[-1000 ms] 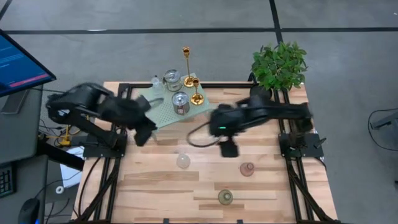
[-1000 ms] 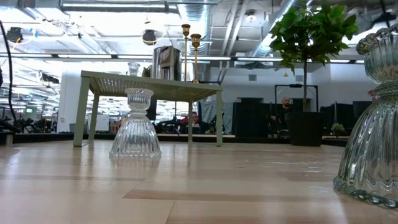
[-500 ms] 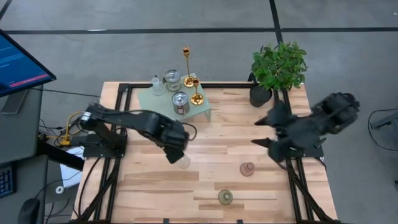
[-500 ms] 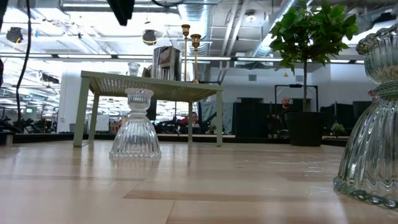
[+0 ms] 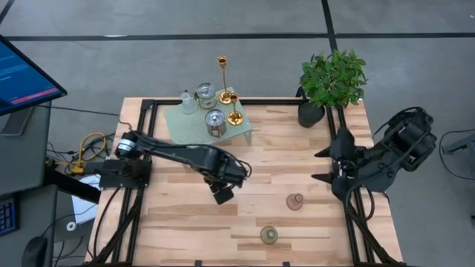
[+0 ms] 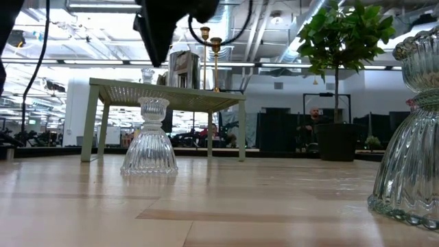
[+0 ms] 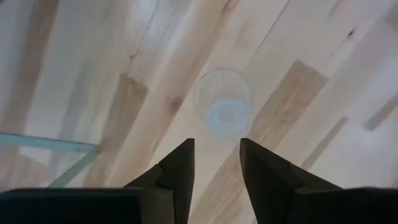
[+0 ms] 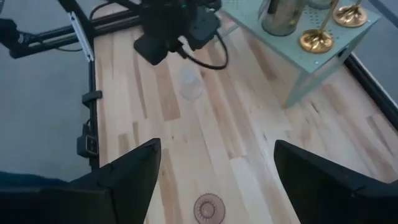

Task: Pick & Place candle stick holders
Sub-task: Align the transparent candle holder with the other transparent candle holder on the shelf

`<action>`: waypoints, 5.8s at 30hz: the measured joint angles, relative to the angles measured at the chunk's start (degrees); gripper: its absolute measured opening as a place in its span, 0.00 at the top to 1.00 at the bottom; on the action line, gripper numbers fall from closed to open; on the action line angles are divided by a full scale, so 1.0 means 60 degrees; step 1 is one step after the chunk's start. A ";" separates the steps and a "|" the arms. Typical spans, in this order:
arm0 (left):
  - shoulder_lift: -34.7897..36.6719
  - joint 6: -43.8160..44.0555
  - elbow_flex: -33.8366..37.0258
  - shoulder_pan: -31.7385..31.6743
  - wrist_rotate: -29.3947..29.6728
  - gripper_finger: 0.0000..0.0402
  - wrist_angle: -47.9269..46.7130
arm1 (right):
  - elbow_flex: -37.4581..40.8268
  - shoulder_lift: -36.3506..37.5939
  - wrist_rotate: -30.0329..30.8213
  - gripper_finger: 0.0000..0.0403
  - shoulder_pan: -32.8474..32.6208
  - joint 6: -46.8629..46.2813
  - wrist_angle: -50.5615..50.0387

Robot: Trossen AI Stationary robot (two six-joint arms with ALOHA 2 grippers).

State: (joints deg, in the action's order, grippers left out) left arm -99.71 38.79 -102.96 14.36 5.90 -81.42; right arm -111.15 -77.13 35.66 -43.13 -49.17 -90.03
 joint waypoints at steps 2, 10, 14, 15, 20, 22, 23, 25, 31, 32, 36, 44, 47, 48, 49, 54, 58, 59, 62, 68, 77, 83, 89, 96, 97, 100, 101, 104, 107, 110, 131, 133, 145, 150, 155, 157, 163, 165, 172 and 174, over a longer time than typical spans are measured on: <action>-0.0060 0.0049 0.0111 -0.0149 -0.0165 0.69 0.0152 | 0.0000 0.0003 -0.0059 0.25 -0.0114 0.0000 0.0000; 0.0424 0.2878 0.1544 -0.0571 -0.0654 0.71 0.0466 | -0.0007 0.0005 -0.0160 0.25 -0.0498 0.0000 0.0002; 0.0824 0.4028 0.1883 -0.0233 -0.0377 0.71 0.1538 | -0.0007 0.0005 -0.0220 0.25 -0.0496 0.0134 0.0002; 0.0919 0.4199 0.1944 -0.0179 -0.0242 0.71 0.1704 | -0.0007 0.0005 -0.0219 0.25 -0.0496 0.0150 0.0002; 0.0935 0.4700 0.2228 -0.0056 0.0011 0.71 0.1809 | -0.0007 0.0005 -0.0223 0.25 -0.0493 0.0322 0.0002; 0.0942 0.4844 0.2433 -0.0028 0.0011 0.71 0.1929 | -0.0007 0.0005 -0.0223 0.25 -0.0494 0.0419 0.0002; 0.0941 0.4881 0.2568 -0.0024 0.0001 0.71 0.1985 | -0.0007 0.0005 -0.0223 0.25 -0.0507 0.0456 0.0002; 0.0927 0.5050 0.2784 -0.0023 -0.0024 0.71 0.2118 | -0.0007 0.0005 -0.0223 0.25 -0.0528 0.0502 0.0002; 0.0927 0.5096 0.2903 0.0013 -0.0066 0.71 0.2592 | -0.0007 0.0005 -0.0227 0.25 -0.0627 0.0535 0.0002; 0.0927 0.5095 0.2900 0.0009 -0.0067 0.71 0.2687 | -0.0007 0.0005 -0.0227 0.25 -0.0627 0.0535 0.0002; 0.0931 0.5092 0.2900 0.0138 -0.0218 0.71 0.2679 | -0.0011 0.0005 -0.0227 0.25 -0.0624 0.0535 0.0002; 0.0935 0.5092 0.3041 0.0379 -0.0196 0.71 0.2757 | -0.0015 0.0005 -0.0223 0.25 -0.0624 0.0671 0.0002; 0.0935 0.5092 0.3308 0.0374 -0.0183 0.71 0.2806 | -0.0015 0.0005 -0.0224 0.25 -0.0624 0.0774 0.0002; 0.0938 0.5092 0.3375 0.0356 -0.0229 0.71 0.2899 | -0.0015 0.0005 -0.0223 0.25 -0.0624 0.0794 0.0002; 0.0938 0.5089 0.3426 0.0355 -0.0243 0.71 0.2998 | -0.0015 0.0005 -0.0223 0.25 -0.0624 0.0794 0.0002; 0.0935 0.4934 0.3483 0.0314 -0.0200 0.71 0.3387 | -0.0015 0.0005 -0.0219 0.25 -0.0620 0.0851 0.0002; 0.0935 0.4843 0.3493 0.0258 -0.0433 0.75 0.3380 | -0.0015 0.0005 -0.0213 0.25 -0.0620 0.1016 0.0002; 0.0935 0.4833 0.3503 0.0258 -0.0432 0.77 0.3387 | -0.0015 0.0005 -0.0212 0.25 -0.0620 0.1019 0.0002; 0.0935 0.4833 0.3645 0.0268 -0.0492 0.84 0.3441 | -0.0015 0.0005 -0.0216 0.25 -0.0620 0.1016 0.0002; 0.0942 0.4833 0.3697 0.0268 -0.0523 0.93 0.3668 | -0.0015 0.0005 -0.0212 0.25 -0.0620 0.1020 0.0002; 0.1178 0.4843 0.3580 0.0303 -0.0455 0.97 0.3876 | -0.0015 0.0005 -0.0194 0.25 -0.0620 0.1035 0.0002; 0.2332 0.5430 0.3570 0.0291 0.0253 0.97 0.3793 | -0.0015 0.0002 -0.0193 0.25 -0.0620 0.1035 0.0002; 0.3654 0.6113 0.3570 0.0304 0.1119 0.97 0.3675 | -0.0015 0.0002 -0.0180 0.25 -0.0620 0.1038 0.0002; 0.4960 0.6568 0.3570 0.0289 0.1649 0.97 0.3194 | -0.0015 0.0002 -0.0143 0.25 -0.0616 0.1038 0.0002; 0.5114 0.6618 0.3570 0.0289 0.1736 0.97 0.3090 | -0.0015 0.0002 -0.0140 0.25 -0.0616 0.1038 0.0002; 0.5610 0.6866 0.3568 0.0289 0.1935 0.97 0.2686 | -0.0015 0.0002 -0.0069 0.25 -0.0595 0.1037 0.0005; 0.5779 0.6936 0.3566 0.0284 0.2108 0.97 0.2491 | -0.0015 0.0002 -0.0034 0.25 -0.0595 0.1035 0.0007; 0.6211 0.7162 0.3566 0.0282 0.2696 0.97 0.2020 | -0.0015 0.0002 0.0065 0.25 -0.0595 0.1035 0.0013; 0.6608 0.7366 0.3566 0.0274 0.3482 0.97 0.1866 | -0.0015 0.0002 0.0065 0.25 -0.0595 0.1035 0.0023; 0.6897 0.7431 0.3563 0.0045 0.4038 0.97 0.1624 | -0.0015 0.0002 0.0065 0.25 -0.0506 0.1037 0.0031; 0.6815 0.6545 0.3563 -0.3854 0.3046 0.97 0.1322 | -0.0015 0.0002 0.0065 0.25 -0.0289 0.1755 0.0104; 0.6706 0.6466 0.3563 -0.4140 0.2665 0.97 0.1368 | -0.0015 0.0002 0.0065 0.25 -0.0289 0.1800 0.0106; 0.5932 0.5156 0.3563 -0.5272 0.1258 0.97 0.2194 | -0.0015 0.0002 0.0065 0.25 -0.0350 0.2040 0.0173; 0.5804 0.4861 0.3558 -0.5502 0.1200 0.97 0.2218 | -0.0015 0.0002 0.0061 0.25 -0.0380 0.2042 0.0313; 0.5807 0.4826 0.3555 -0.5651 0.0959 0.97 0.2221 | -0.0015 0.0005 0.0061 0.25 -0.0380 0.2044 0.0333; 0.5794 0.4826 0.3555 -0.5659 0.0774 0.97 0.2224 | -0.0015 0.0005 0.0061 0.25 -0.0380 0.2044 0.0333; 0.5721 0.4826 0.3555 -0.5659 0.0521 0.97 0.2258 | -0.0015 0.0005 0.0061 0.25 -0.0380 0.2059 0.0333; 0.5721 0.4826 0.3555 -0.5659 0.0522 0.97 0.2258 | -0.0015 0.0005 0.0061 0.25 -0.0380 0.2185 0.0344; 0.5766 0.4829 0.3563 -0.5659 0.0455 0.96 0.2158 | -0.0015 0.0005 0.0061 0.25 -0.0380 0.2226 0.0366; 0.5741 0.4830 0.3563 -0.5659 0.0424 0.96 0.2127 | -0.0015 0.0005 0.0061 0.25 -0.0380 0.2226 0.0366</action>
State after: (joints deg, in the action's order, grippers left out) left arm -65.26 67.77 -81.58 -19.59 8.45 -68.66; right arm -111.24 -77.10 36.03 -45.41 -35.81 -87.83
